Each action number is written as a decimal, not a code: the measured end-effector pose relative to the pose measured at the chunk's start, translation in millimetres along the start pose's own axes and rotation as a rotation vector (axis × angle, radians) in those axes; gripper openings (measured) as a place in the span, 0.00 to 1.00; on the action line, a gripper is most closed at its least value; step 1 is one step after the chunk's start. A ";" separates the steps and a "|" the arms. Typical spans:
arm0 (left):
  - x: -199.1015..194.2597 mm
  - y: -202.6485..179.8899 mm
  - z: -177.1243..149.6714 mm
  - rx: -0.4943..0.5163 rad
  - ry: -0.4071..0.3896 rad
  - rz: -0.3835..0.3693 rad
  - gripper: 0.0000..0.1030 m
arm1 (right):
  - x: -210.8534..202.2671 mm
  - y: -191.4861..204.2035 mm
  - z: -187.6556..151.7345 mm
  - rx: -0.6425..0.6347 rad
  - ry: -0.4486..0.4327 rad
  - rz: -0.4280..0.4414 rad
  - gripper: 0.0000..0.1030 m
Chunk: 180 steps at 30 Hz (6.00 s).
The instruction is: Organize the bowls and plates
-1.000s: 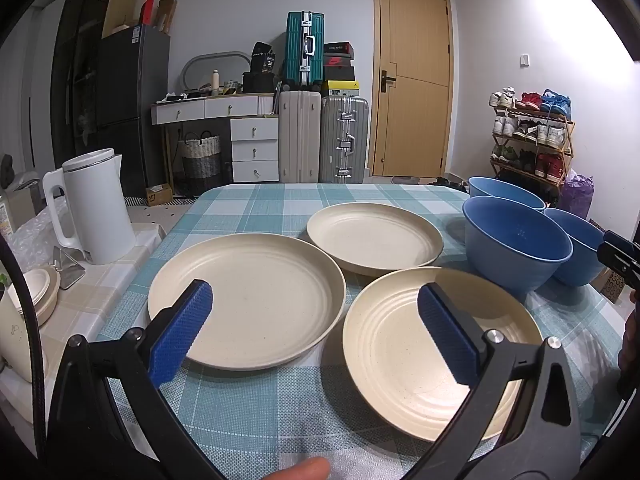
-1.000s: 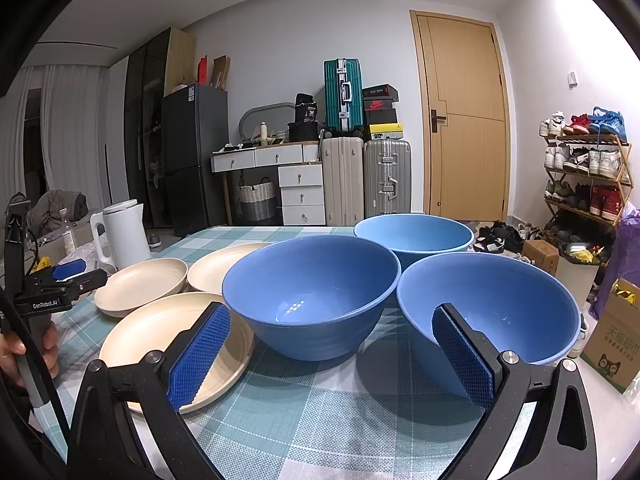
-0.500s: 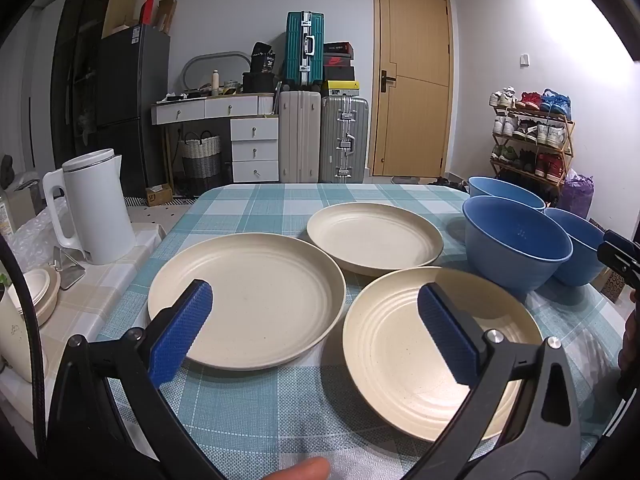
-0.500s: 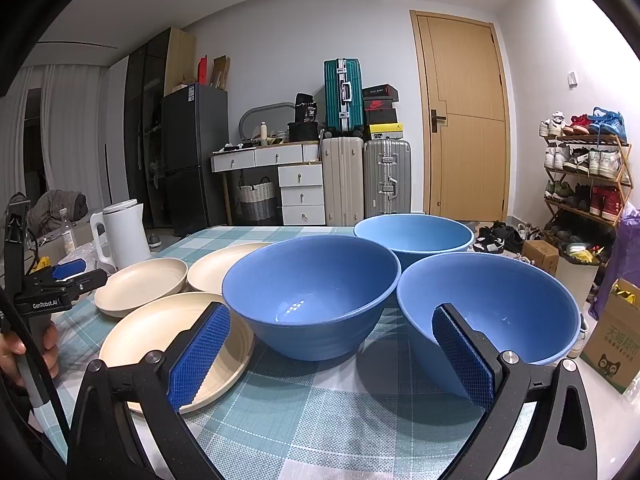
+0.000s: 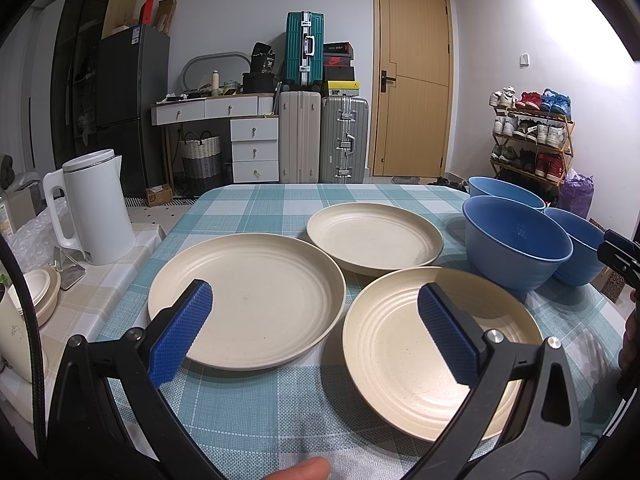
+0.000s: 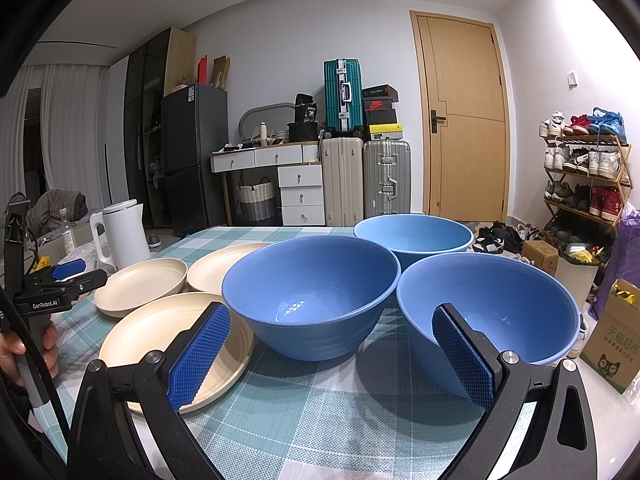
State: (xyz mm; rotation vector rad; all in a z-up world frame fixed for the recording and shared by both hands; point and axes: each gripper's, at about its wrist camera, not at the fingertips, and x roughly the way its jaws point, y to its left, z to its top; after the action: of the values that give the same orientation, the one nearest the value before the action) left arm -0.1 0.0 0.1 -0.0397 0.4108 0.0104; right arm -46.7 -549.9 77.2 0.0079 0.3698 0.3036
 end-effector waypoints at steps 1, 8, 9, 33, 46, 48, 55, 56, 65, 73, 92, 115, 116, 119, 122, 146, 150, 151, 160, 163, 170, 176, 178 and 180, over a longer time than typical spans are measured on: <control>0.0 0.0 0.0 0.000 0.000 0.000 1.00 | 0.0 0.0 0.0 0.000 0.000 0.000 1.00; 1.0 1.9 -0.3 -0.007 0.002 0.001 1.00 | 0.2 0.1 -0.2 0.002 0.002 -0.004 1.00; 1.0 1.9 -0.3 -0.006 0.001 0.002 1.00 | -0.1 0.1 -0.3 0.002 0.002 -0.005 1.00; -14.0 20.0 9.4 -0.050 -0.009 -0.005 1.00 | 2.4 6.2 9.7 0.008 0.035 0.044 1.00; -51.8 30.6 42.4 -0.069 -0.031 0.022 1.00 | -26.3 57.4 73.2 -0.002 -0.006 0.188 1.00; -56.8 33.2 46.1 -0.075 -0.027 0.029 1.00 | -26.6 63.2 82.3 0.005 0.010 0.204 1.00; -63.2 49.1 57.5 -0.115 0.036 0.038 1.00 | -12.8 84.9 104.0 0.000 0.055 0.248 1.00; -63.9 51.6 58.2 -0.115 0.040 0.038 0.99 | -10.0 89.0 105.8 -0.008 0.062 0.249 1.00; -37.2 71.5 59.3 -0.173 0.130 0.061 0.99 | 36.5 124.0 109.5 -0.038 0.150 0.287 1.00; -9.0 95.0 59.0 -0.216 0.172 0.102 0.99 | 72.1 142.2 109.7 -0.044 0.216 0.345 1.00; 45.4 132.9 47.1 -0.273 0.252 0.146 0.99 | 155.1 185.5 109.1 -0.051 0.354 0.455 1.00; 115.5 164.6 17.5 -0.341 0.443 0.142 0.99 | 244.9 214.7 59.4 -0.071 0.562 0.476 0.77; 117.9 165.3 15.4 -0.349 0.452 0.134 0.98 | 247.8 215.4 57.2 -0.069 0.572 0.473 0.77; 122.0 165.0 10.2 -0.348 0.469 0.135 0.94 | 257.0 218.7 49.8 -0.071 0.603 0.466 0.71; 123.9 167.0 5.3 -0.360 0.481 0.136 0.88 | 266.1 221.7 42.2 -0.069 0.628 0.460 0.69; 124.4 166.1 -4.3 -0.359 0.493 0.118 0.33 | 283.0 236.7 17.1 -0.103 0.696 0.390 0.31; 124.1 169.9 -5.0 -0.367 0.492 0.123 0.27 | 284.9 235.5 15.5 -0.106 0.691 0.360 0.23; 124.4 168.7 -4.8 -0.356 0.493 0.131 0.25 | 284.9 235.1 15.5 -0.108 0.689 0.353 0.20; 120.3 167.7 -2.7 -0.344 0.487 0.139 0.25 | 280.6 236.1 12.6 -0.124 0.671 0.321 0.17; 118.9 167.5 -1.6 -0.344 0.488 0.141 0.25 | 278.6 236.1 12.9 -0.120 0.674 0.323 0.17; 111.3 167.5 3.7 -0.342 0.468 0.143 0.25 | 271.8 236.2 19.1 -0.114 0.652 0.326 0.17; 102.3 162.8 10.8 -0.334 0.448 0.135 0.25 | 262.3 233.8 25.2 -0.105 0.635 0.327 0.17; 98.9 159.3 14.4 -0.328 0.439 0.128 0.25 | 257.3 231.7 27.8 -0.104 0.626 0.323 0.17; 96.3 155.8 16.4 -0.321 0.433 0.122 0.25 | 251.9 228.4 30.0 -0.098 0.618 0.320 0.17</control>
State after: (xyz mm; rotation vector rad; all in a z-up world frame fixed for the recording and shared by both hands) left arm 91.8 156.5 -29.1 -0.3376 0.8412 0.1910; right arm 121.2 -256.4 30.2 -0.1272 0.9708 0.6428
